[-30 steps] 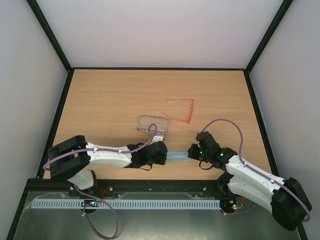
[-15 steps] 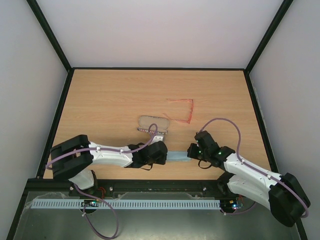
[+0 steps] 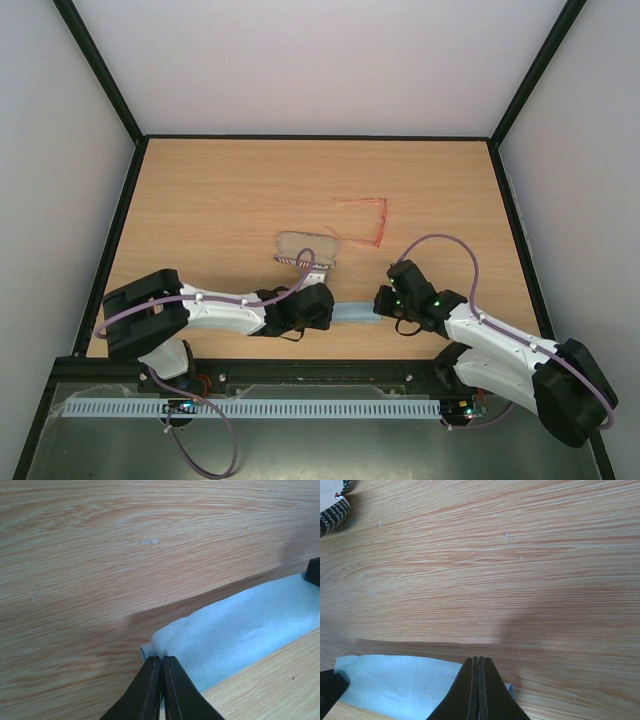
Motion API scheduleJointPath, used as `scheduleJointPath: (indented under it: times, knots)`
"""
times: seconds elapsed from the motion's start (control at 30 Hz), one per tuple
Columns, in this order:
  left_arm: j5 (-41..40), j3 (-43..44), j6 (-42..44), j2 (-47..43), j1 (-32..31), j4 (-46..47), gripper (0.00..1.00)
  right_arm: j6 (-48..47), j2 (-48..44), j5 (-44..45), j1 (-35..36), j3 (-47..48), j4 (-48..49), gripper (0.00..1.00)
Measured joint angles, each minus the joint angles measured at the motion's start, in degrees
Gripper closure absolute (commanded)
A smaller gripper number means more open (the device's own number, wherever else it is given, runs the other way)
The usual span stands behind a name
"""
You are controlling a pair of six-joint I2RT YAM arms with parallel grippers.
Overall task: Organize the sunglasses
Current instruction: Fold the glasses cleaning cloth at the center of the board.
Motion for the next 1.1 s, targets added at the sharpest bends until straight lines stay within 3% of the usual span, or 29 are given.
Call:
scheduleJointPath:
  times: [0.2, 0.4, 0.6, 0.77, 1.1]
  knots:
    - [0.0, 0.0, 0.0, 0.37, 0.0, 0.02, 0.94, -0.24, 0.55, 0.17, 0.0, 0.0, 0.39, 0.98]
    - [-0.02, 0.0, -0.2, 0.59, 0.0, -0.02, 0.87, -0.5, 0.76, 0.42, 0.0, 0.0, 0.79, 0.94]
    - [-0.04, 0.0, -0.22, 0.59, 0.11, -0.04, 0.85, -0.7, 0.76, 0.76, 0.0, 0.0, 0.83, 0.85]
    - [-0.04, 0.0, -0.22, 0.59, 0.15, -0.09, 0.82, -0.76, 0.76, 0.94, 0.0, 0.0, 0.9, 0.71]
    - [-1.01, 0.04, -0.92, -2.47, 0.26, -3.39, 0.62, -0.81, -2.99, 2.29, 0.0, 2.6, -2.25, 0.56]
